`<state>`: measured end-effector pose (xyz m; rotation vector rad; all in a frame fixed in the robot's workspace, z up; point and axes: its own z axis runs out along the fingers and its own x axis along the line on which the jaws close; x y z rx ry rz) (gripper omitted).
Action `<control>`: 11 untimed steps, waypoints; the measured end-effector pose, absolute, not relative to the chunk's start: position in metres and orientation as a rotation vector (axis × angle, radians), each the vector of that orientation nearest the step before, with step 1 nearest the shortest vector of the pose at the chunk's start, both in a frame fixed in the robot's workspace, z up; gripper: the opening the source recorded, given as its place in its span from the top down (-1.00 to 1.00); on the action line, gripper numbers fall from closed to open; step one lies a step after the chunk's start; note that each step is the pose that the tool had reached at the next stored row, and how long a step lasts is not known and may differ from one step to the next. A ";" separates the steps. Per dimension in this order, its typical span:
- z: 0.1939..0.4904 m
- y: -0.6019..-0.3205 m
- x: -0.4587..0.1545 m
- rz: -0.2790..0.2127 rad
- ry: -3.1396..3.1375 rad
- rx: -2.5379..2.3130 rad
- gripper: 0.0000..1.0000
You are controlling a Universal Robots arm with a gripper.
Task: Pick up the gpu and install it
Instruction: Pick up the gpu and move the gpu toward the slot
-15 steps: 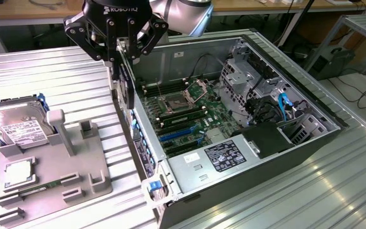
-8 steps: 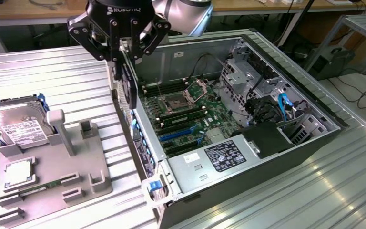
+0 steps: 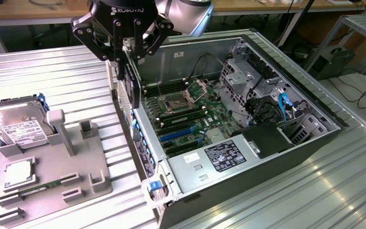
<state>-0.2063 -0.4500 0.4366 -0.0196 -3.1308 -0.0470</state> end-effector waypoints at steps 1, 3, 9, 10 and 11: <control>0.436 -0.450 -0.206 -0.047 -3.131 -0.020 0.45; 0.436 -0.450 -0.205 -0.046 -3.131 -0.020 0.45; 0.436 -0.450 -0.200 -0.045 -3.131 -0.020 0.45; 0.436 -0.450 -0.199 -0.045 -3.131 -0.020 0.45; 0.435 -0.450 -0.198 -0.045 -3.131 -0.020 0.45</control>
